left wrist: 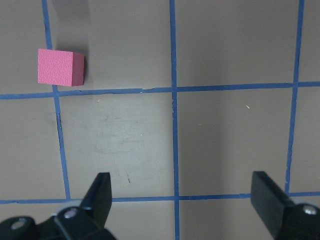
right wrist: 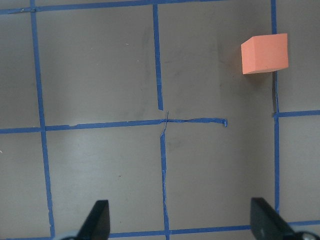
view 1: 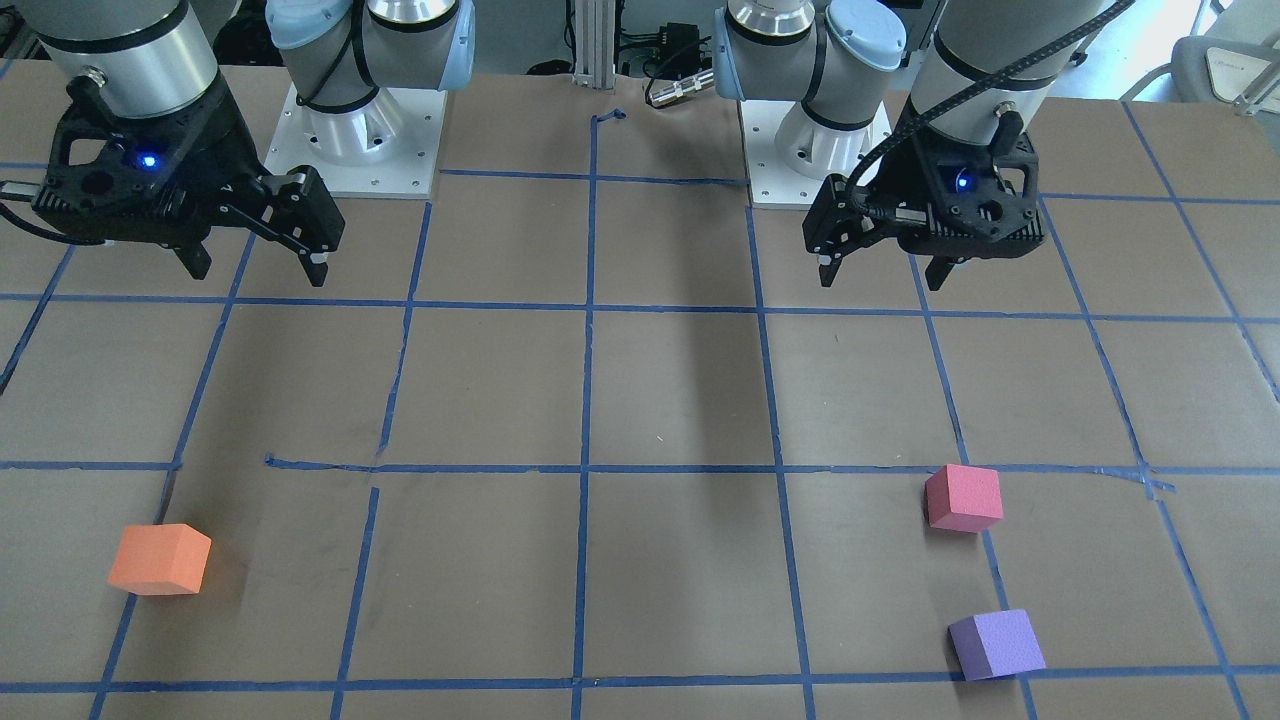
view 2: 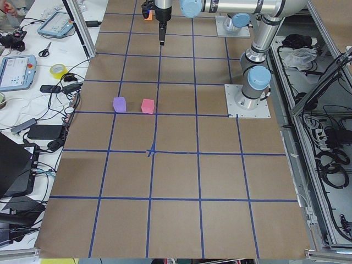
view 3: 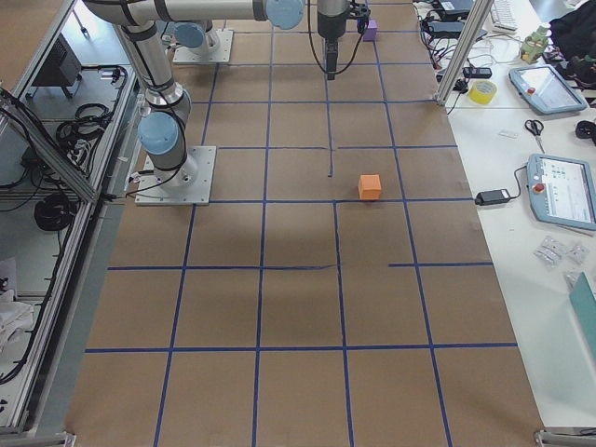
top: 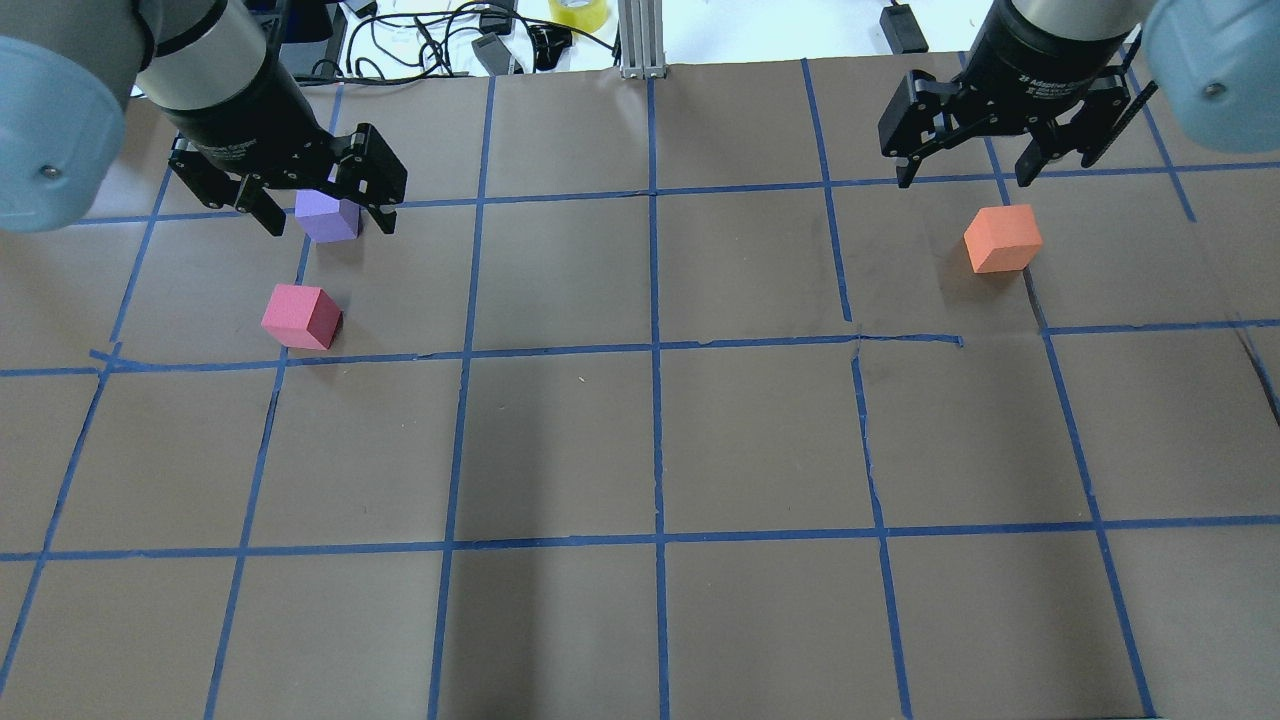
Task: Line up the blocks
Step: 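Move the right gripper down onto the orange cube and close it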
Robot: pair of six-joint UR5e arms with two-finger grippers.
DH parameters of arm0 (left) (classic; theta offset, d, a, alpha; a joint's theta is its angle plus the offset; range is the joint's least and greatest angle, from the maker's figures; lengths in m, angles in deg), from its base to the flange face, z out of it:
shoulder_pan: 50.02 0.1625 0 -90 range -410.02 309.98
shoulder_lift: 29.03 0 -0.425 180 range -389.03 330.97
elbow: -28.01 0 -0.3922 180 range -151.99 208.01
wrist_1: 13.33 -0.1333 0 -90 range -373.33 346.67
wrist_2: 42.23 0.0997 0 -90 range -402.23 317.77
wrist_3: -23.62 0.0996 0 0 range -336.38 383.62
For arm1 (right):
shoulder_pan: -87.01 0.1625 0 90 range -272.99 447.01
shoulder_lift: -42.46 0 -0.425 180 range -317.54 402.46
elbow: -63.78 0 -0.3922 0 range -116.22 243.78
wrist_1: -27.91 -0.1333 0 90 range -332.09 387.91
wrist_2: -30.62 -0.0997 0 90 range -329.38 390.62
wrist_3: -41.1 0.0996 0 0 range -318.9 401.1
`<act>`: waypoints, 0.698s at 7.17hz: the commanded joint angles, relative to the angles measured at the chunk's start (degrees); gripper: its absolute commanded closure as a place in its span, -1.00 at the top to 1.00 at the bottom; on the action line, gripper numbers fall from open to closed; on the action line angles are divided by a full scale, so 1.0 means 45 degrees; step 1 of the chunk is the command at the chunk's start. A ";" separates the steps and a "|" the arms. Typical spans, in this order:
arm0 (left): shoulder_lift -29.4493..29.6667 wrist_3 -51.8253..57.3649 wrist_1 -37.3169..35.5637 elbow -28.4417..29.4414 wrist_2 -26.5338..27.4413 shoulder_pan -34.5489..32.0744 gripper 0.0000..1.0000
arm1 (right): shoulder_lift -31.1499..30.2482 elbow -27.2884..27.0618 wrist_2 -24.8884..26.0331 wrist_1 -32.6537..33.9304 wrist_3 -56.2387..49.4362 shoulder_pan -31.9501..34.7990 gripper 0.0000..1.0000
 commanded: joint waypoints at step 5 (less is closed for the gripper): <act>0.0046 -0.0013 0.0012 -0.0020 -0.0053 0.0000 1.00 | 0.1870 0.1391 0.0018 0.0127 -0.1488 -0.1716 1.00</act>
